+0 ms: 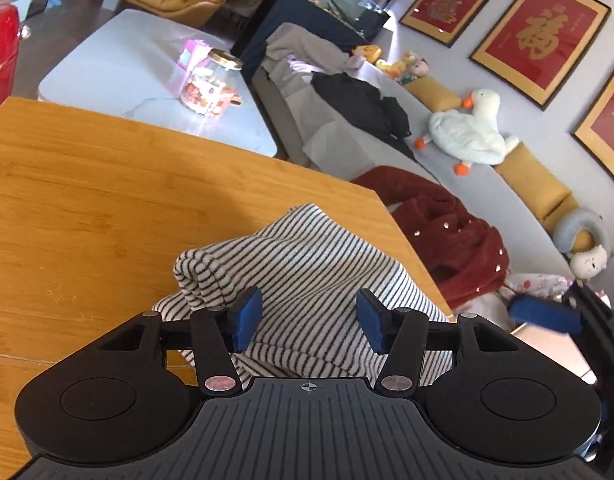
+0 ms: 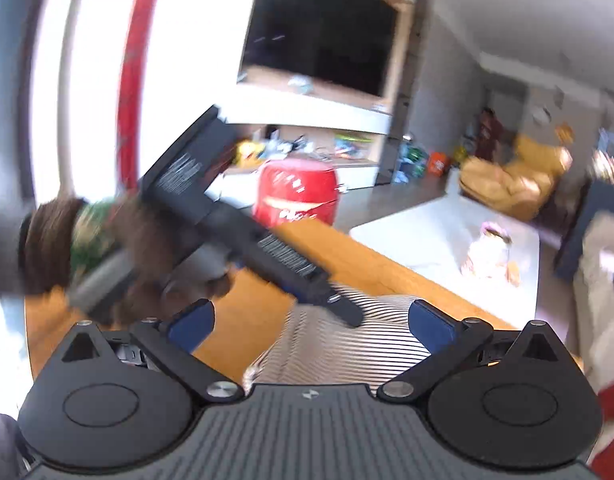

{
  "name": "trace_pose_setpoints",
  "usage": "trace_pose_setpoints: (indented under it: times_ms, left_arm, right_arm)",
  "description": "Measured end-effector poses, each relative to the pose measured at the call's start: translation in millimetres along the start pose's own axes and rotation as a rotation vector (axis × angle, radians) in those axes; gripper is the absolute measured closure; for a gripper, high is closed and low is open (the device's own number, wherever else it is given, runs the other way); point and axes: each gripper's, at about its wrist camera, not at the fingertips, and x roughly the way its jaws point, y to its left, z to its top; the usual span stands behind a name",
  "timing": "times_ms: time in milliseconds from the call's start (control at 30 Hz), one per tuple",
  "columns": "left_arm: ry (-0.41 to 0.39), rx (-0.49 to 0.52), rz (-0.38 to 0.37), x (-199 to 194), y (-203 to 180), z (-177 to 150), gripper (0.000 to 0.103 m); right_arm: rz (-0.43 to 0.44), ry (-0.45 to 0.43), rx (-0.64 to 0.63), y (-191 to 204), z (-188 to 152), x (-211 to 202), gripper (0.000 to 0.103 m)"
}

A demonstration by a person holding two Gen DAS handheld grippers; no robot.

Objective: Fold clothes

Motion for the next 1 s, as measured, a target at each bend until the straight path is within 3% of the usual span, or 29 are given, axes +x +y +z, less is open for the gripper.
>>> trace_pose_setpoints:
  times_ms: [67,167,267,400,567,667,800,867,900,1000]
  left_arm:
    - [-0.003,0.012,0.006,0,-2,-1,0.045]
    - [-0.005,0.003,-0.003,-2,1,-2,0.045]
    - [-0.001,0.003,-0.008,-3,2,-2,0.045]
    - [-0.003,0.005,-0.01,-2,3,-2,0.045]
    - [-0.005,0.003,-0.022,-1,6,-3,0.045]
    - [-0.006,0.004,-0.026,-3,9,-4,0.045]
    - [-0.01,0.011,-0.036,-4,12,-5,0.045]
    - [-0.016,0.025,-0.036,-5,11,-7,0.045]
    - [-0.018,0.031,-0.036,-5,11,-7,0.045]
    - [-0.024,0.04,-0.036,-9,11,-10,0.045]
  right_arm:
    - [-0.025,0.014,0.112,-15,1,8,0.0]
    - [-0.048,0.128,0.115,-9,-29,32,0.0]
    - [-0.08,0.111,0.126,-6,-45,29,0.0]
    - [-0.068,0.135,0.26,-18,-50,17,0.0]
    - [0.008,0.168,0.289,-31,-40,13,0.0]
    - [0.132,0.106,0.411,-62,-20,-2,0.0]
    - [0.172,0.075,0.585,-120,3,7,0.0]
    - [0.199,0.135,0.638,-145,7,33,0.005]
    - [0.211,0.186,0.673,-157,6,51,0.012]
    - [0.222,0.371,0.772,-177,-12,105,0.016]
